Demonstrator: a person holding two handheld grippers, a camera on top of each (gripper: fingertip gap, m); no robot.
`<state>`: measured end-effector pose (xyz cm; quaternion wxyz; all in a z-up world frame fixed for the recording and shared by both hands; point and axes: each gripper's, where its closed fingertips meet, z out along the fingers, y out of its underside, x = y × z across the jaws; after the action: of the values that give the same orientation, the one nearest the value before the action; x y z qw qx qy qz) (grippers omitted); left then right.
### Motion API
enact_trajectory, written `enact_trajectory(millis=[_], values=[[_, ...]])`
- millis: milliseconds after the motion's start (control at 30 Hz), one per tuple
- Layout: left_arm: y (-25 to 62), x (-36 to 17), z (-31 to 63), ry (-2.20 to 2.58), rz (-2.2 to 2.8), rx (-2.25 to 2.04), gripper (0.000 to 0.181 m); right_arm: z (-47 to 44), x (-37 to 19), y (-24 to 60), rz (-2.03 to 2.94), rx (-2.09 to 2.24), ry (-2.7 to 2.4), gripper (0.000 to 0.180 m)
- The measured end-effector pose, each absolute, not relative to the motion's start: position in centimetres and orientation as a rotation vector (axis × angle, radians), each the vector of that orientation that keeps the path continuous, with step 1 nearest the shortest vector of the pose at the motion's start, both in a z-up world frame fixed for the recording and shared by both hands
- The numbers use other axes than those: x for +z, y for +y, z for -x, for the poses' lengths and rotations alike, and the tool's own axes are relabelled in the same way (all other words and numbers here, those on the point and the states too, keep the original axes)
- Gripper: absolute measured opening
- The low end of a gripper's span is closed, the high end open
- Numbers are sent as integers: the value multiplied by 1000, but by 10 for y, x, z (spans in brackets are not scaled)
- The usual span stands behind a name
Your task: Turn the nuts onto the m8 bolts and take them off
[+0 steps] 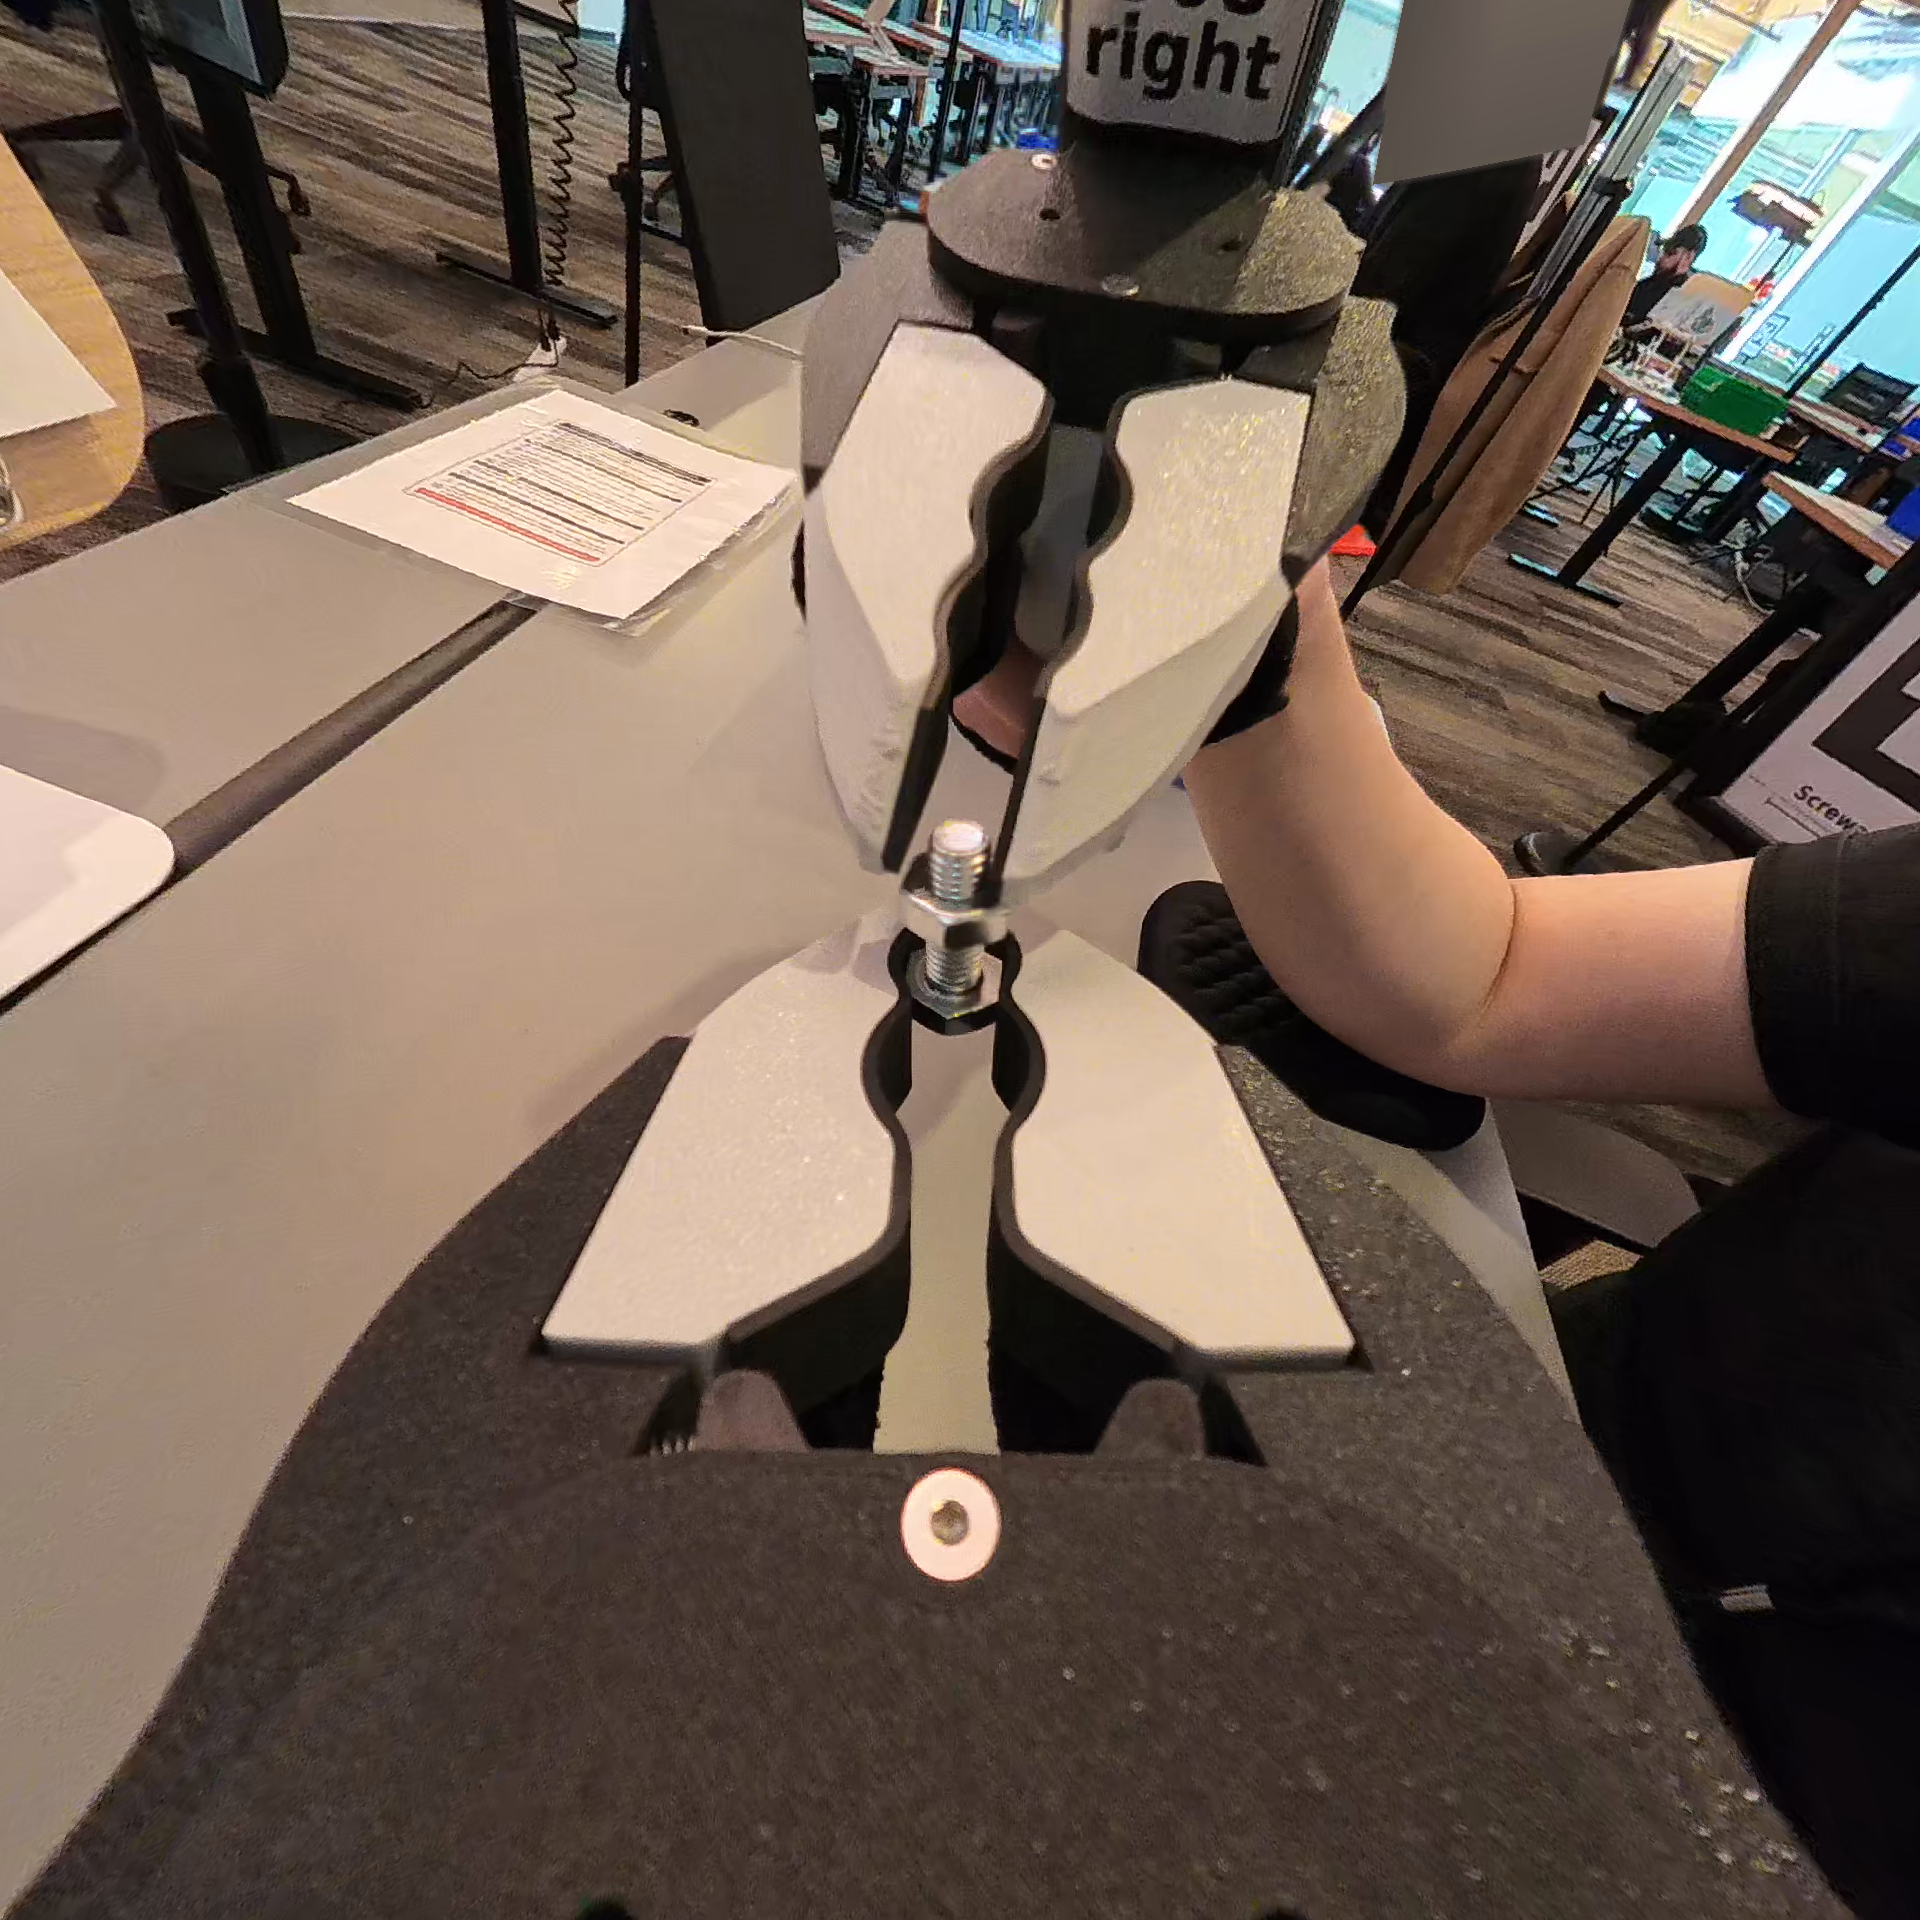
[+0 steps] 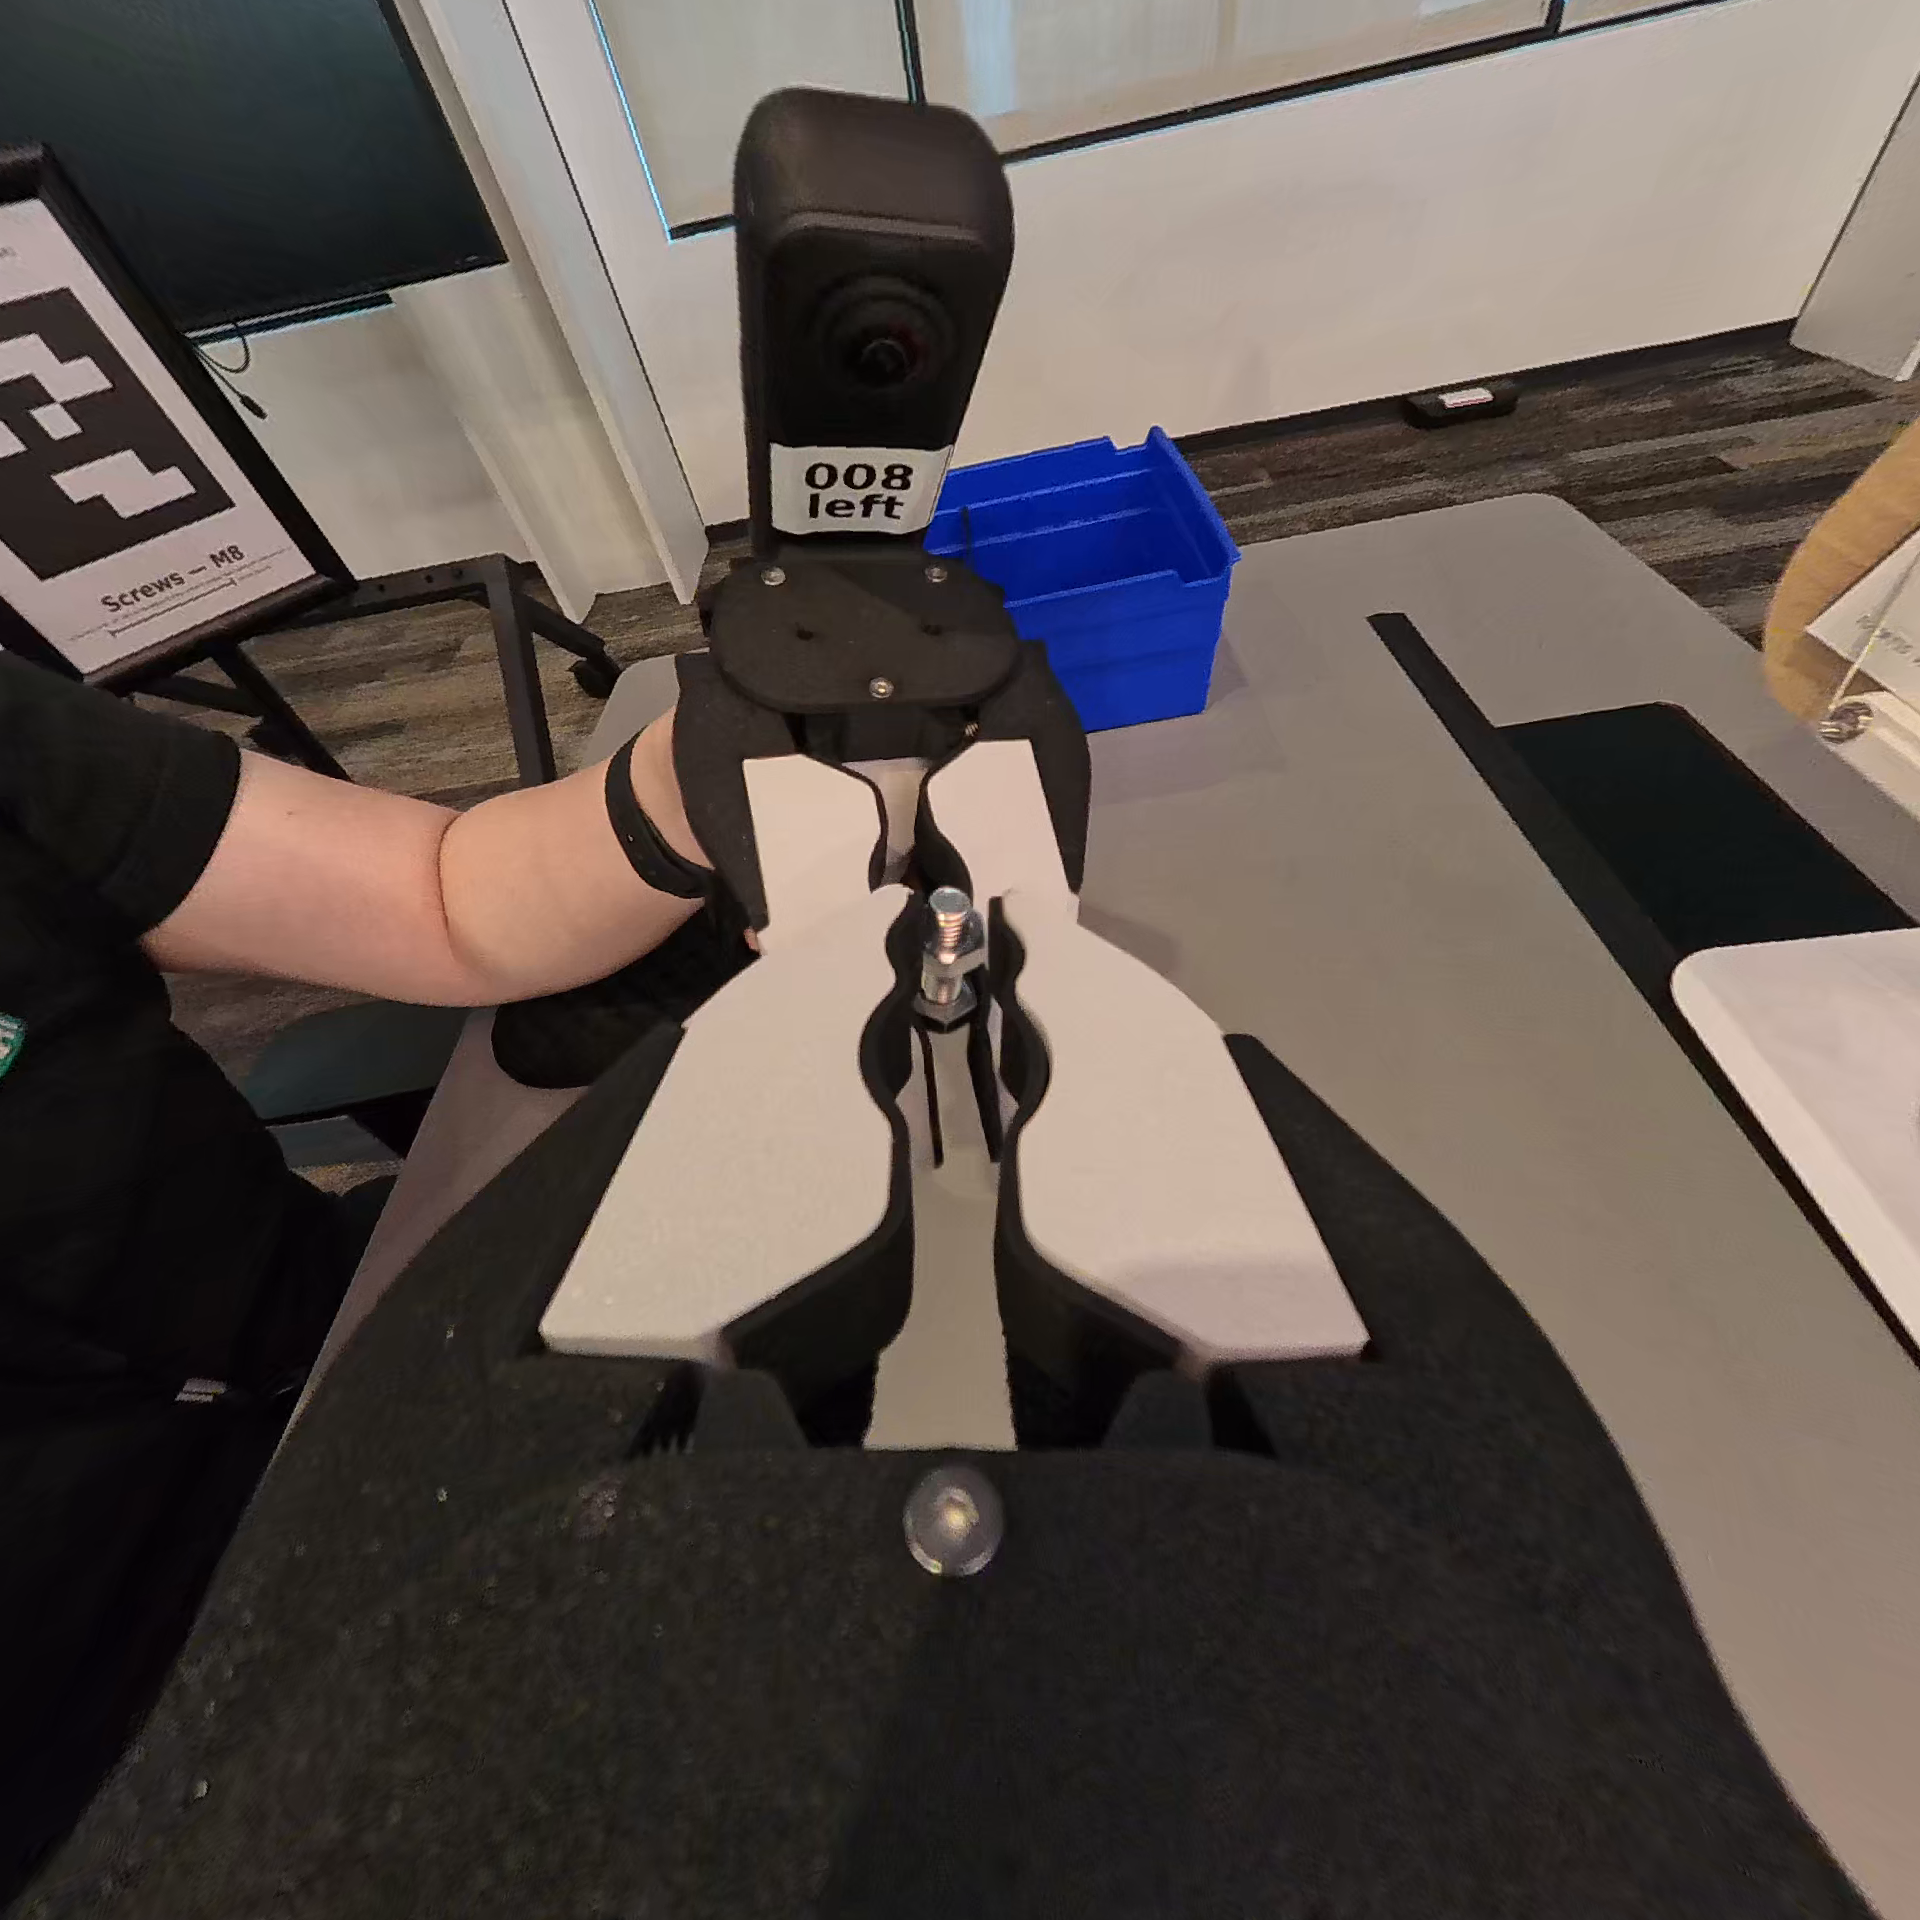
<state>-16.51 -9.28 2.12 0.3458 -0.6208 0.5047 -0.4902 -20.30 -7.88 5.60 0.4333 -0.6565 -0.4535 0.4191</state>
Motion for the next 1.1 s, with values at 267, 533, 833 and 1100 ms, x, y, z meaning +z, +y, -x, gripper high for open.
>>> enact_trajectory(millis=[267, 533, 833, 1100], values=[[-90, 27, 167, 1289, 1566, -1257, 16, 202, 62, -76, 1630, 1113, -1064, 7], [-85, 34, 167, 1243, 1533, -1235, 15, 193, 70, -72, 1613, 1156, -1004, 7], [-85, 33, 165, 1242, 1528, -1211, 15, 195, 71, -74, 1588, 1154, -1022, 7], [-83, 49, 171, 1182, 1486, -1242, 15, 190, 80, -74, 1492, 1130, -1025, 31]])
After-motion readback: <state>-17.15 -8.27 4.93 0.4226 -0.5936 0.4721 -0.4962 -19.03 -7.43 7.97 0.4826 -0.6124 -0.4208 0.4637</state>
